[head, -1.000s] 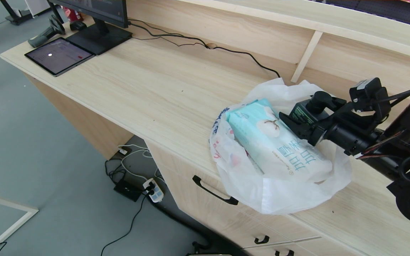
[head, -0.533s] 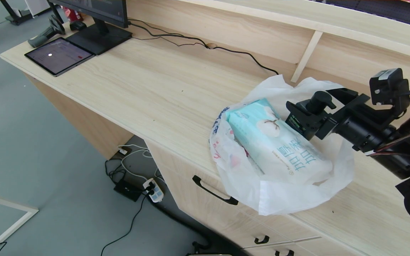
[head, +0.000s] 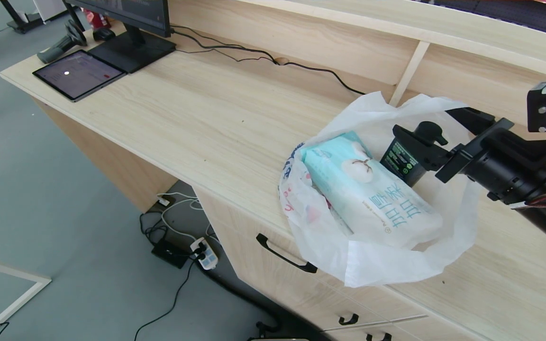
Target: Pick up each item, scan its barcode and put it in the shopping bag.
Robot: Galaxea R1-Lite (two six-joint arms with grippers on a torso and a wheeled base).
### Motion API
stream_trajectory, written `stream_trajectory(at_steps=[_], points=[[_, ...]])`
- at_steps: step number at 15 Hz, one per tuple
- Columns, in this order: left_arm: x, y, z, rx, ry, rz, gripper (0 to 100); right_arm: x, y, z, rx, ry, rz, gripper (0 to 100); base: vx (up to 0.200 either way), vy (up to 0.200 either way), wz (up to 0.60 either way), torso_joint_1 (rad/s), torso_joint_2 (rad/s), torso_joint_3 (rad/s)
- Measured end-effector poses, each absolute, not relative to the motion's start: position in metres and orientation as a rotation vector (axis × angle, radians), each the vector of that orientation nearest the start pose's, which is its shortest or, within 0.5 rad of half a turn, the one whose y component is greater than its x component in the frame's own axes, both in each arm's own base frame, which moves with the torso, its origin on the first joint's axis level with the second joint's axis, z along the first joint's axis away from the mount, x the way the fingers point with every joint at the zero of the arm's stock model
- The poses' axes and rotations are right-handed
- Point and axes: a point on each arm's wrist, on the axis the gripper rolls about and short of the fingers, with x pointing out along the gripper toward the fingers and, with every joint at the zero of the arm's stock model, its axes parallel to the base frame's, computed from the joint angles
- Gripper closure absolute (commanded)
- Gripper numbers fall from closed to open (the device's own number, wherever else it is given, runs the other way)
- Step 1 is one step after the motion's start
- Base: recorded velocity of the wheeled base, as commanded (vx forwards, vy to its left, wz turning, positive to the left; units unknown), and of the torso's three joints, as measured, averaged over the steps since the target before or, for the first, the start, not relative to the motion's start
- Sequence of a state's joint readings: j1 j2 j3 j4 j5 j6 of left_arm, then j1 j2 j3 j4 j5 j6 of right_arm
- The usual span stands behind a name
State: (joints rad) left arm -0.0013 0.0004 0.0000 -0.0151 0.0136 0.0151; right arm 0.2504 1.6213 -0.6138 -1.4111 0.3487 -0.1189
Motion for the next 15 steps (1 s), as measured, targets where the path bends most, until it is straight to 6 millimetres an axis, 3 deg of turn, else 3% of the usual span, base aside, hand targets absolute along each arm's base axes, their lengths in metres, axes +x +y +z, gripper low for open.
stream_trajectory(at_steps=[5,11,15], points=[[-0.023,0.000,0.077,0.015,-0.015,0.012,0,0.244,0.072,0.241,-0.101,-0.461,0.574,0,0.000,0.000,0.00,0.000,0.00,0.000],[-0.023,0.000,0.077,0.015,-0.015,0.012,0,0.227,0.090,0.232,-0.029,-0.404,0.658,0,0.000,0.000,0.00,0.000,0.00,0.000],[-0.023,0.000,0.077,0.015,-0.015,0.012,0,0.219,0.077,0.237,-0.007,-0.415,0.620,0,0.000,0.000,0.00,0.000,0.00,0.000]])
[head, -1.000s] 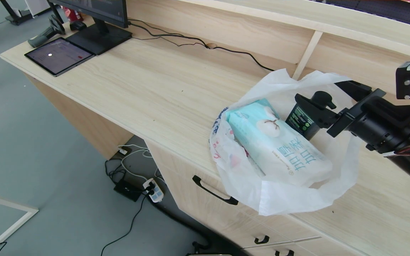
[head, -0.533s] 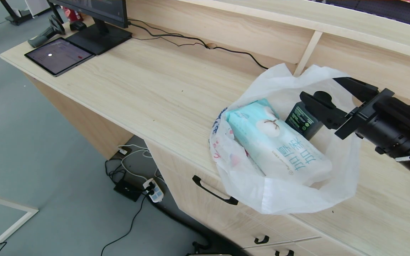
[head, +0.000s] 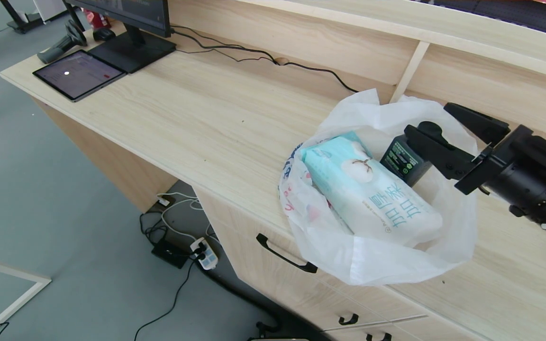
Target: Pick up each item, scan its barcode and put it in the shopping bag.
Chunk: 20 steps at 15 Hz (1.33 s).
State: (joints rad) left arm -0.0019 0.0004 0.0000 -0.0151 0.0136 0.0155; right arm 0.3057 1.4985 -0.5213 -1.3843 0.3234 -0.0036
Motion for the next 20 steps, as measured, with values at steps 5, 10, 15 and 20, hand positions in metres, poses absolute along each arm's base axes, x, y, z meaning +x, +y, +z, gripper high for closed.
stream_trajectory(at_steps=[5,10,15,20], points=[[-0.023,0.000,0.077,0.017,-0.015,0.012,0,0.184,0.039,0.239,0.058,-0.344,0.510,0,0.000,0.000,0.00,0.000,0.00,0.000],[-0.023,0.000,0.077,0.017,-0.015,0.011,0,0.132,0.025,0.225,0.027,-0.203,0.457,0,0.000,0.000,0.00,0.000,0.00,0.000],[-0.023,0.000,0.077,0.017,-0.014,0.012,0,0.094,0.019,0.177,-0.042,-0.096,0.449,0,0.000,0.000,0.00,0.000,0.00,0.000],[-0.023,0.000,0.077,0.017,-0.015,0.012,0,0.066,0.015,0.132,-0.074,0.100,0.416,0,0.000,0.000,0.00,0.000,0.00,0.000]])
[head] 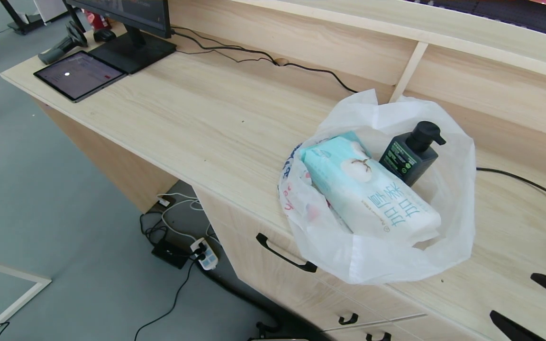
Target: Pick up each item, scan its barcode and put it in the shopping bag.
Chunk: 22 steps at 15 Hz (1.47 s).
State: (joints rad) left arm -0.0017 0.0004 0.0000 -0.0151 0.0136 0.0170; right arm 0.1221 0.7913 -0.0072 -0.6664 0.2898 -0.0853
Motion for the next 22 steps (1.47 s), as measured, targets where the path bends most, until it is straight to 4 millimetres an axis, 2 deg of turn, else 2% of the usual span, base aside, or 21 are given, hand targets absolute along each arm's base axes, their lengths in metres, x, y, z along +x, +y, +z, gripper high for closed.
stream_trajectory(at_steps=[3,7,10,15,17,22], points=[[-0.023,0.000,0.077,0.017,-0.014,0.011,0,0.045,0.010,0.120,-0.131,0.143,0.363,0,0.000,0.000,0.00,0.000,0.00,0.000],[-0.023,0.000,0.077,0.018,-0.013,0.012,0,0.036,0.001,0.137,-0.095,0.046,0.076,0,0.000,0.000,0.00,0.000,0.00,0.000],[-0.023,0.000,0.077,0.017,-0.013,0.012,0,0.025,-0.001,0.129,-0.052,0.021,-0.030,0,0.000,0.000,0.00,0.000,0.00,0.000],[-0.023,0.000,0.077,0.018,-0.013,0.011,0,-0.003,0.000,0.104,-0.050,-0.004,-0.066,0,0.000,0.000,0.00,0.000,0.00,0.000],[-0.023,0.000,0.077,0.018,-0.014,0.013,0,-0.011,0.001,0.101,-0.050,-0.066,-0.072,0,0.000,0.000,0.00,0.000,0.00,0.000],[-0.023,0.000,0.077,0.018,-0.014,0.011,0,-0.016,0.002,0.103,-0.078,-0.146,-0.077,0,0.000,0.000,0.00,0.000,0.00,0.000]])
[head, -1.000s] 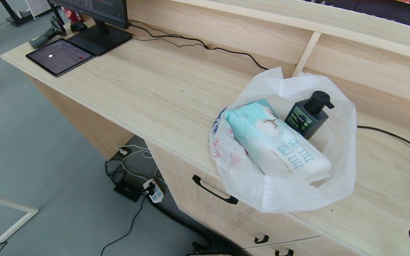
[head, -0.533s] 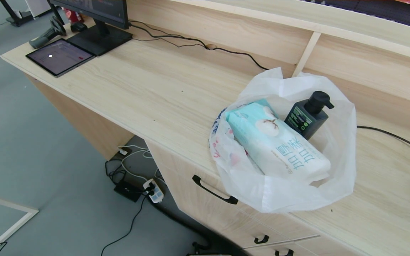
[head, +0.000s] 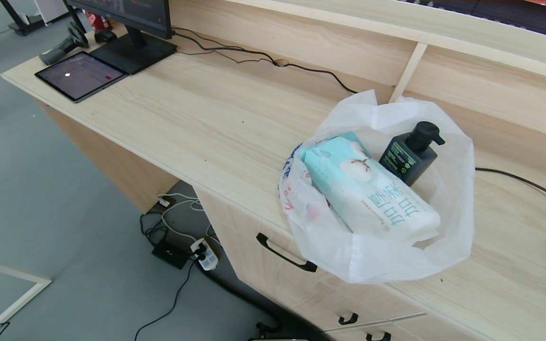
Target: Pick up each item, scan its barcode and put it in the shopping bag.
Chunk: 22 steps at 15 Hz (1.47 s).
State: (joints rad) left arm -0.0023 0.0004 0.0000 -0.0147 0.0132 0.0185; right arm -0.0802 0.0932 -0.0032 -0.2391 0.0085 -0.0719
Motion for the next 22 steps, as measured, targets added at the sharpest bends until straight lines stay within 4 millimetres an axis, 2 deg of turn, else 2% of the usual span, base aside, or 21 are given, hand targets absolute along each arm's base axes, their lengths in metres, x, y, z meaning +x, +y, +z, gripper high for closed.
stream_trajectory(at_steps=[3,9,14,19,22], points=[[-0.023,0.000,0.077,0.018,-0.015,0.012,0,-0.017,0.002,0.103,-0.075,-0.161,-0.077,0,0.000,0.000,0.00,0.000,0.00,0.000],[-0.023,0.000,0.077,0.018,-0.015,0.012,0,-0.016,0.002,0.088,-0.083,-0.014,-0.036,0,0.000,0.000,0.00,0.000,0.00,0.000],[-0.023,0.000,0.077,0.018,-0.015,0.012,0,-0.016,0.005,0.082,-0.119,0.037,0.110,0,0.000,0.000,0.00,0.000,0.00,0.000],[-0.023,0.000,0.077,0.018,-0.015,0.012,0,-0.016,0.003,0.080,-0.108,0.060,0.007,0,0.000,0.000,0.00,0.000,0.00,0.000],[-0.023,0.000,0.077,0.014,-0.019,0.011,0,-0.016,0.003,0.078,-0.053,0.079,0.002,0,0.000,0.000,0.00,0.000,0.00,0.000]])
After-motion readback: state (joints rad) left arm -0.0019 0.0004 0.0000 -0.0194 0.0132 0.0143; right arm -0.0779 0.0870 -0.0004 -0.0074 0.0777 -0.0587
